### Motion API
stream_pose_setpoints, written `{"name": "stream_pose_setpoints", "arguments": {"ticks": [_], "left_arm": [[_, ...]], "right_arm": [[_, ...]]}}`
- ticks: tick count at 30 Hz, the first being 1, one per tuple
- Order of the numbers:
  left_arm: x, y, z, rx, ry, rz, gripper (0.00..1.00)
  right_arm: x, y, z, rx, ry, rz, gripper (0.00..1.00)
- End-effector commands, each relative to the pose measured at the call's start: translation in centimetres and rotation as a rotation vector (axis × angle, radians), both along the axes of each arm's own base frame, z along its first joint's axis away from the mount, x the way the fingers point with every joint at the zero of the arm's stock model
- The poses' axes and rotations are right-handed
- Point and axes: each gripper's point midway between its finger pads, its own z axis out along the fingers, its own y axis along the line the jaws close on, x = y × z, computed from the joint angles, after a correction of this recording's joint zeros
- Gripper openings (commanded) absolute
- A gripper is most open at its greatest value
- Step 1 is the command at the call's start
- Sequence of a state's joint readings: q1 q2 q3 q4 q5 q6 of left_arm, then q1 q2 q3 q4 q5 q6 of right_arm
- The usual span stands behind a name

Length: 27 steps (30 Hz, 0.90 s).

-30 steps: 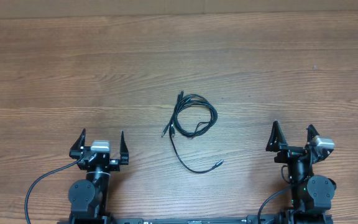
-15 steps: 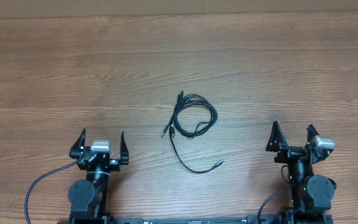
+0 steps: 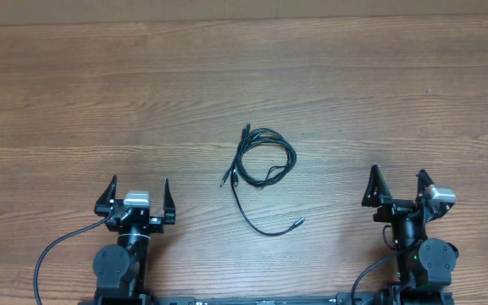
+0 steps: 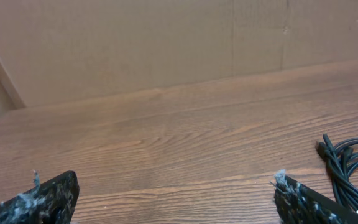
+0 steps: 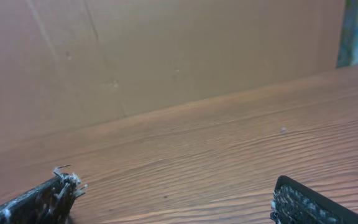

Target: Untangle cables

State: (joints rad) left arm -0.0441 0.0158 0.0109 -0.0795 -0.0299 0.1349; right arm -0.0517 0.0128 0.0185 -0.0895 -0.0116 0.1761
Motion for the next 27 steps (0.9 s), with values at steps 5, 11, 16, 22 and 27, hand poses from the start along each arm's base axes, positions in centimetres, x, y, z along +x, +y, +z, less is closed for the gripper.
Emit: {"name": "stream_pose_setpoints", "arguments": {"ticks": [5,11,16,22,27], "left_arm": [[-0.02,-0.03,0.04,0.018,-0.009,-0.004,1.0],[-0.02,-0.02,0.09,0.022,-0.011,-0.004,1.0],[-0.02,-0.01,0.08,0.026,-0.01,-0.004,1.0],[-0.01,0.04,0.18,0.026,-0.014,-0.001,1.0],[-0.18,-0.42,0.64,0.023,-0.007,-0.028,1.0]], "right_arm": [[0.01,0.56,-0.07,0.113,-0.008,0.03,1.0],[0.01,0.56,-0.08,0.113,-0.008,0.03,1.0],[0.01,0.56,-0.08,0.113,-0.008,0.03,1.0],[0.0,0.56,-0.07,0.113,-0.008,0.031,1.0],[-0.43,0.58,0.15,0.115,0.038,0.028,1.0]]}}
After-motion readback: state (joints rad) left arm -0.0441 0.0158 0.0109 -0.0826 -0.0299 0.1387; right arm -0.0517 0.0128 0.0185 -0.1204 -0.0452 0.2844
